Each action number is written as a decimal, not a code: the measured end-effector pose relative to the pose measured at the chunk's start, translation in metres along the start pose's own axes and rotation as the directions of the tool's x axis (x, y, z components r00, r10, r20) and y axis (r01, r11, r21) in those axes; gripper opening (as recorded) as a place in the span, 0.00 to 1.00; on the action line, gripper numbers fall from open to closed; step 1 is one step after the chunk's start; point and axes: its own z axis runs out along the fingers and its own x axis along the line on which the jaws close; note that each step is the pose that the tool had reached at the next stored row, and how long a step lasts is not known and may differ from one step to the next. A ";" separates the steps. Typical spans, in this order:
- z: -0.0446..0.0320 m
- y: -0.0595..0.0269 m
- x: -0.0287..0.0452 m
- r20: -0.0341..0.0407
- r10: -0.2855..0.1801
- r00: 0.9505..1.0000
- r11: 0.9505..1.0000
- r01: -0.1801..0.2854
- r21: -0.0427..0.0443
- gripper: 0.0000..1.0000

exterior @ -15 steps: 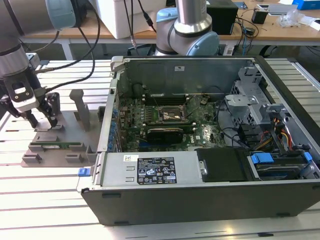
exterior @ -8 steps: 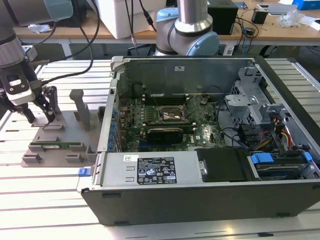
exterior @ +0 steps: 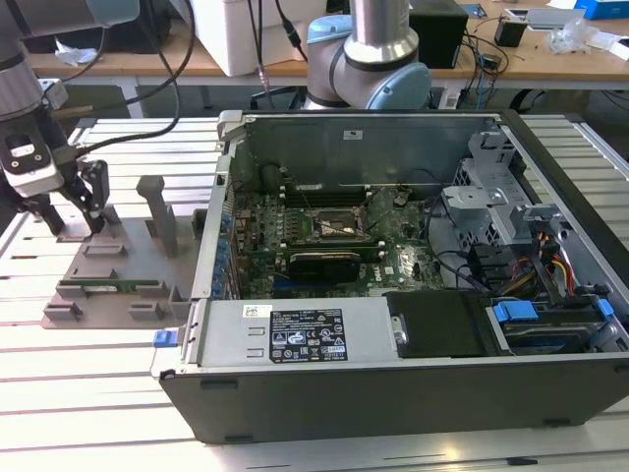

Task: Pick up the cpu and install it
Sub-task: 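Pick up the cpu and move it towards the insertion slot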

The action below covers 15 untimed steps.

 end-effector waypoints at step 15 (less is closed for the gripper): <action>-0.0290 -0.0015 -0.0008 0.000 0.000 1.000 1.000 0.000 0.000 0.55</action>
